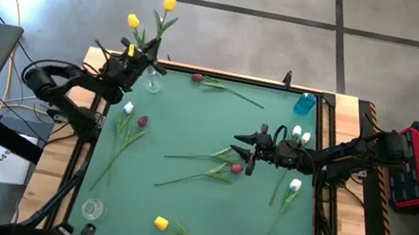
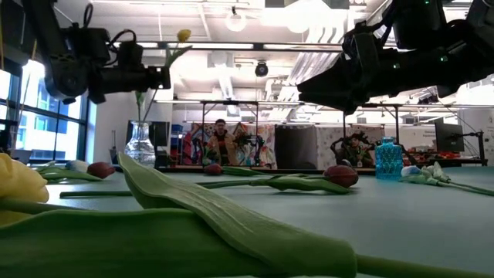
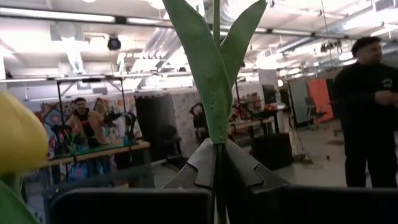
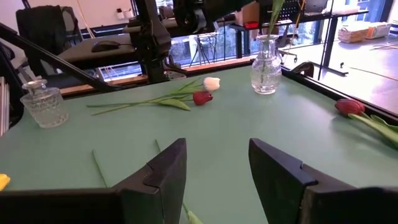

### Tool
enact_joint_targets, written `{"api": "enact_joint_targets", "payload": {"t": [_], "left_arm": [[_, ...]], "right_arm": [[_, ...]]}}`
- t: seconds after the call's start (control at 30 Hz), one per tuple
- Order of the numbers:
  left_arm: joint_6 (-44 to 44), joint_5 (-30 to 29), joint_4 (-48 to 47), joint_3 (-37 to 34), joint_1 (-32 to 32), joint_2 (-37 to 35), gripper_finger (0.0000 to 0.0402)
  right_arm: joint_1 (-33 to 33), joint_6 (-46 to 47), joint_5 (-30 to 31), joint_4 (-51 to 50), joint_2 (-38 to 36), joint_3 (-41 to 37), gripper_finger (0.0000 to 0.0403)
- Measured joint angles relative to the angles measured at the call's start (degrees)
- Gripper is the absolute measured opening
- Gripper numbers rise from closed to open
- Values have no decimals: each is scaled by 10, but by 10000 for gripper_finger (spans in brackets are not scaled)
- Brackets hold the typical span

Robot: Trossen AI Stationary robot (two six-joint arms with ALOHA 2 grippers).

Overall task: Sort flowers into vase by color
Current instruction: Put the top yellow tulip into the top transparent vase

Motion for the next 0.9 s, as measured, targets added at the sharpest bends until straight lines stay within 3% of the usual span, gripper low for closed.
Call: {"api": "enact_joint_targets", "payload": {"t": [0.5,0.9], "left_arm": [[-37,-3,-26,0,-1,19,33],[-65,-5,-92,0,-16,19,140]], "right_arm": [[0,0,0,-1,0,0,162],[0,0,0,-5,0,0,162]]}}
